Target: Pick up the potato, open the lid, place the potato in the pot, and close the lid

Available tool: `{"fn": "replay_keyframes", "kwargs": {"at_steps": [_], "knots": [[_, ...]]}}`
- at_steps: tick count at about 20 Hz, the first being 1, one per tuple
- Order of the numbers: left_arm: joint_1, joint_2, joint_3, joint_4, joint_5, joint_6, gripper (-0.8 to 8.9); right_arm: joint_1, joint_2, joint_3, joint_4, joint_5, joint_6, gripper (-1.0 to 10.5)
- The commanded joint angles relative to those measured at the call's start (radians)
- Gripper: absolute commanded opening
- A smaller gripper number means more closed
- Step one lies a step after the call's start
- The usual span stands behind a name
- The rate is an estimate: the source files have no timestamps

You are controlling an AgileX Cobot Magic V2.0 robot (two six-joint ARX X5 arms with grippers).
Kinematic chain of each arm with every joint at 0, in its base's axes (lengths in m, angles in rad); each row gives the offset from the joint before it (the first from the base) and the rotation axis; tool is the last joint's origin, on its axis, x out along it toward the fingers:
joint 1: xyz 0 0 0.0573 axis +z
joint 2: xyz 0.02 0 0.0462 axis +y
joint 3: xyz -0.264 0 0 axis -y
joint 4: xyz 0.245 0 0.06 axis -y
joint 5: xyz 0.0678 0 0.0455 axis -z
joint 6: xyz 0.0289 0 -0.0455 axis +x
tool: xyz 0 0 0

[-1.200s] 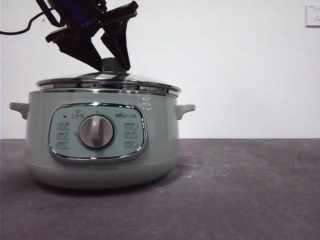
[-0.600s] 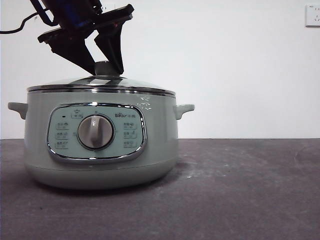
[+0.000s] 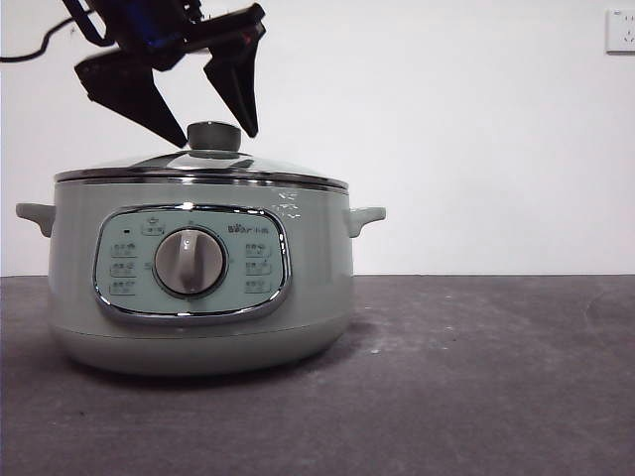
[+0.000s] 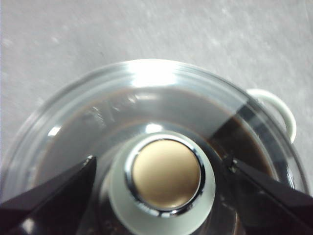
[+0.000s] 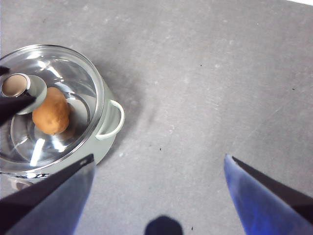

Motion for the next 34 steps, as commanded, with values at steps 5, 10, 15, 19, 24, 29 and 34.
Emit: {"fn": "replay_keyframes", "kwargs": {"at_steps": [5,10,15,19,24,29,34], "knots": [[-0.04,-0.203,0.005,-0.063,-0.009,0.017,4.36,0.002,-0.017,-0.034,0.03,-0.002,-0.002,4.2],[-0.053,-0.376,-0.004,-0.145,-0.105,0.053,1.67,0.002,-0.17,-0.305,0.237,-0.006,-0.005,0.8],[-0.054,-0.561,-0.153,-0.116,-0.143,0.068,-0.08,0.002,-0.401,-0.705,0.545,-0.005,0.01,-0.1],[-0.054,-0.758,-0.404,-0.017,-0.146,0.062,-0.08,0.003,-0.613,-1.016,0.764,0.001,0.044,-0.1],[-0.058,-0.982,-0.643,0.06,-0.163,0.055,-0.08,0.003,-0.848,-1.226,0.835,0.054,0.052,-0.1],[-0.057,-1.007,-0.653,0.06,-0.16,0.052,-0.04,0.003,-0.88,-1.232,0.834,0.051,0.094,0.0],[-0.057,-1.005,-0.653,0.008,-0.162,0.052,-0.03,0.003,-0.873,-1.232,0.82,0.05,0.093,0.0]]}}
